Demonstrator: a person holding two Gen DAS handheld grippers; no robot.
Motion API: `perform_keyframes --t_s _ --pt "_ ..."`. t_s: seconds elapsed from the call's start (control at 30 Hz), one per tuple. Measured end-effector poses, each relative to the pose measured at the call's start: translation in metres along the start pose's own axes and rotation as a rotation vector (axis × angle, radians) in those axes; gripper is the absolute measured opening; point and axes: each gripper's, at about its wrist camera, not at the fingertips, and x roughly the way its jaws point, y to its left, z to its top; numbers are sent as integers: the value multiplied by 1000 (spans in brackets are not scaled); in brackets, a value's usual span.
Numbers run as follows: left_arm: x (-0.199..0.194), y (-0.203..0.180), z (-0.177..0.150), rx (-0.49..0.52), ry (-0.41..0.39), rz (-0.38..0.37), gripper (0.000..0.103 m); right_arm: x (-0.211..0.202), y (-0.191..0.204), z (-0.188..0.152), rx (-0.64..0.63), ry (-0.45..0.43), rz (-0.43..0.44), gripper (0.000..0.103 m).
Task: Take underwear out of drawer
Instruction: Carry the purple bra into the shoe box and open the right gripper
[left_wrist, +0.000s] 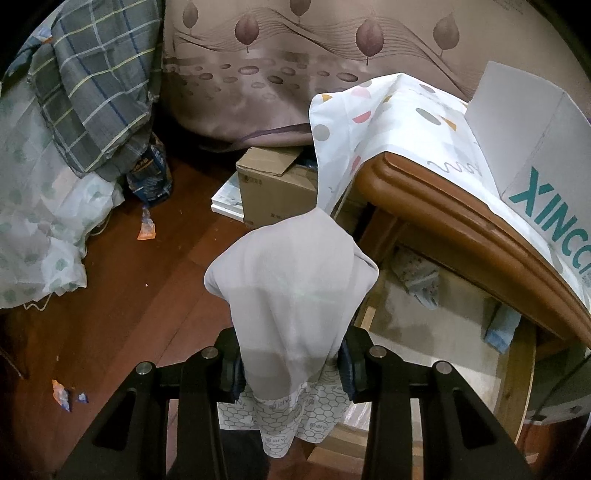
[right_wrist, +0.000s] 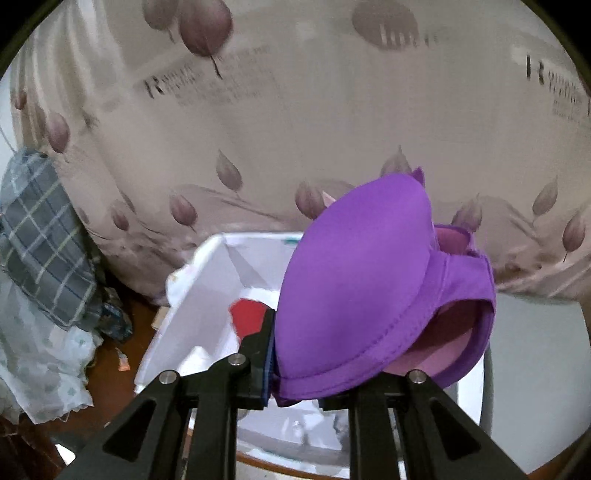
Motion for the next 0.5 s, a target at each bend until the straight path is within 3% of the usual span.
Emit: perform_keyframes --t_s 0.2,0.43,0.5 --pt "0 -4 0 11 -2 3 36 48 -23 -29 73 89 39 16" --pt "1 -7 0 17 -3 4 36 56 -26 -50 77 102 49 21" --pt "1 -7 -1 15 -2 3 36 54 -28 -51 73 96 30 28"
